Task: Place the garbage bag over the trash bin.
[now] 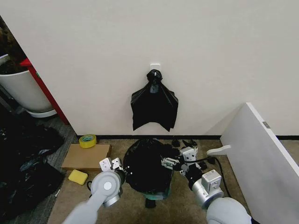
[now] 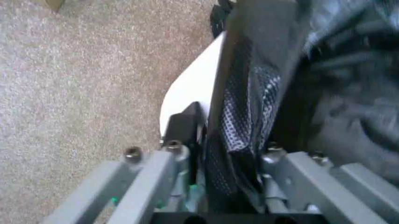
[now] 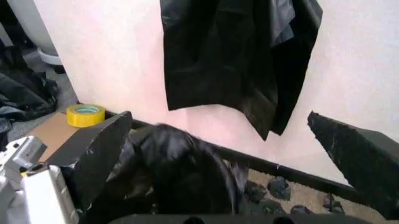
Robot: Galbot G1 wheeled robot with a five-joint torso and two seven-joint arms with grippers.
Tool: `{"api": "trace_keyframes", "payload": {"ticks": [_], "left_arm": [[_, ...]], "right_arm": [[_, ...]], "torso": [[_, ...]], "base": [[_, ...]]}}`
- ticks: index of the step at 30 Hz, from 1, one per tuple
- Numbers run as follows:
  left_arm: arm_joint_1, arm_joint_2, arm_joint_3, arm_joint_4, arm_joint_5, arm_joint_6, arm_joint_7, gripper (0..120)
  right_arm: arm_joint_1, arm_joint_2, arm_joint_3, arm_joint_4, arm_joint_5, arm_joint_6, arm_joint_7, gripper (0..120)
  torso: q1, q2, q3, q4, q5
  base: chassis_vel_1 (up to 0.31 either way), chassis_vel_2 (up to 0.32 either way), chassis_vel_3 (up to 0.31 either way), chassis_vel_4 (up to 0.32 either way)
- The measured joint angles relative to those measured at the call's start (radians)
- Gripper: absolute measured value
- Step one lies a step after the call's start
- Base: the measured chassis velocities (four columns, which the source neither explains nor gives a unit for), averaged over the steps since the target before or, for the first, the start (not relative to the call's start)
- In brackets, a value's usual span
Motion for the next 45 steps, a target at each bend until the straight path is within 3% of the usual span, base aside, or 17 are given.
{"api": "trace_keyframes", "payload": {"ticks": [6, 9, 11, 16, 18, 19, 20, 22, 23, 24, 25, 27, 29, 31, 33, 37, 45], "left_arm": [[0.005, -0.001, 0.000, -0.010, 0.001, 0.004, 0.000, 38], [0.014, 0.005, 0.000, -0.034, 0.025, 0.022, 0.013, 56], [0.019, 0.009, 0.000, -0.047, 0.041, 0.030, 0.025, 59], [0.086, 0.069, -0.013, -0.152, 0.203, 0.061, 0.145, 80], [0.125, 0.085, -0.019, -0.181, 0.328, 0.037, 0.214, 88], [0.125, 0.085, -0.019, -0.181, 0.328, 0.037, 0.214, 88], [0.144, 0.091, -0.022, -0.190, 0.393, 0.014, 0.250, 91], [0.218, 0.100, -0.035, -0.207, 0.683, -0.150, 0.402, 99], [0.234, 0.099, -0.039, -0.200, 0.755, -0.208, 0.437, 100], [0.234, 0.099, -0.039, -0.200, 0.755, -0.208, 0.437, 100], [0.272, 0.094, -0.056, -0.174, 0.921, -0.352, 0.509, 100], [0.325, 0.072, -0.097, -0.136, 1.105, -0.530, 0.573, 100], [0.390, 0.040, -0.143, -0.124, 1.202, -0.651, 0.612, 100], [0.414, 0.027, -0.158, -0.124, 1.222, -0.683, 0.621, 100], [0.522, -0.036, -0.221, -0.152, 1.286, -0.794, 0.656, 100], [0.613, -0.098, -0.269, -0.200, 1.344, -0.871, 0.670, 100], [0.680, -0.138, -0.276, -0.234, 1.451, -0.927, 0.659, 100]], "right_arm": [[-0.002, 0.002, 0.000, -0.002, 0.000, 0.000, 0.001, 100], [-0.005, 0.010, 0.001, -0.002, -0.002, 0.004, 0.001, 100], [-0.007, 0.013, 0.001, -0.002, -0.003, 0.007, 0.001, 100], [-0.029, 0.050, 0.007, -0.007, -0.038, 0.059, -0.002, 100], [-0.049, 0.069, 0.024, -0.012, -0.063, 0.092, -0.003, 100], [-0.049, 0.069, 0.024, -0.012, -0.063, 0.092, -0.003, 100], [-0.060, 0.080, 0.037, -0.017, -0.080, 0.113, -0.006, 100], [-0.128, 0.141, 0.122, -0.051, -0.160, 0.227, -0.023, 100], [-0.149, 0.160, 0.149, -0.059, -0.180, 0.264, -0.030, 100], [-0.149, 0.160, 0.149, -0.059, -0.180, 0.264, -0.030, 100], [-0.192, 0.197, 0.197, -0.076, -0.220, 0.338, -0.043, 100], [-0.256, 0.253, 0.266, -0.105, -0.287, 0.448, -0.075, 100], [-0.315, 0.321, 0.341, -0.126, -0.347, 0.538, -0.127, 100], [-0.333, 0.346, 0.362, -0.129, -0.362, 0.560, -0.142, 100], [-0.408, 0.455, 0.428, -0.117, -0.390, 0.618, -0.201, 100], [-0.494, 0.530, 0.425, -0.078, -0.421, 0.655, -0.229, 100], [-0.587, 0.541, 0.366, -0.050, -0.471, 0.729, -0.233, 100]], "torso": [[0.000, 0.000, 0.000, -0.0001, -0.0001], [0.000, 0.000, 0.000, -0.0001, -0.0002], [0.000, 0.000, 0.000, -0.0002, -0.0003], [0.000, 0.000, 0.000, -0.0001, -0.0001], [0.000, 0.000, 0.000, -0.0001, -0.0001], [0.000, 0.000, 0.000, -0.0001, -0.0001], [0.000, 0.000, 0.000, -0.0001, -0.0002], [0.000, 0.000, 0.000, 0.0001, -0.0002], [0.000, 0.000, 0.000, 0.0001, 0.0000], [0.000, 0.000, 0.000, 0.0001, 0.0000], [0.000, 0.000, 0.000, -0.0004, -0.0002], [0.000, 0.000, 0.000, -0.0004, -0.0001], [0.000, 0.000, 0.000, -0.0001, -0.0007], [0.000, 0.000, 0.000, -0.0003, -0.0002], [0.000, 0.000, 0.000, -0.0002, -0.0002], [0.000, 0.000, 0.000, -0.0002, -0.0003], [0.000, 0.000, 0.000, 0.0000, -0.0002]], "base": [[0.000, 0.000, 0.000, 0.000], [0.000, 0.000, 0.000, 0.000], [0.000, 0.000, 0.000, 0.000], [0.000, 0.000, 0.000, 0.000], [0.000, 0.000, 0.000, 0.000], [0.000, 0.000, 0.000, 0.000], [0.000, 0.000, 0.000, 0.000], [0.000, 0.000, 0.000, 0.000], [0.000, 0.000, 0.000, 0.000], [0.000, 0.000, 0.000, 0.000], [0.000, 0.000, 0.000, 0.000], [0.000, 0.000, 0.000, 0.000], [0.000, 0.000, 0.000, 0.000], [0.000, 0.000, 0.000, 0.000], [0.000, 0.000, 0.000, 0.000], [0.000, 0.000, 0.000, 0.000], [0.000, 0.000, 0.000, 0.000]]}}
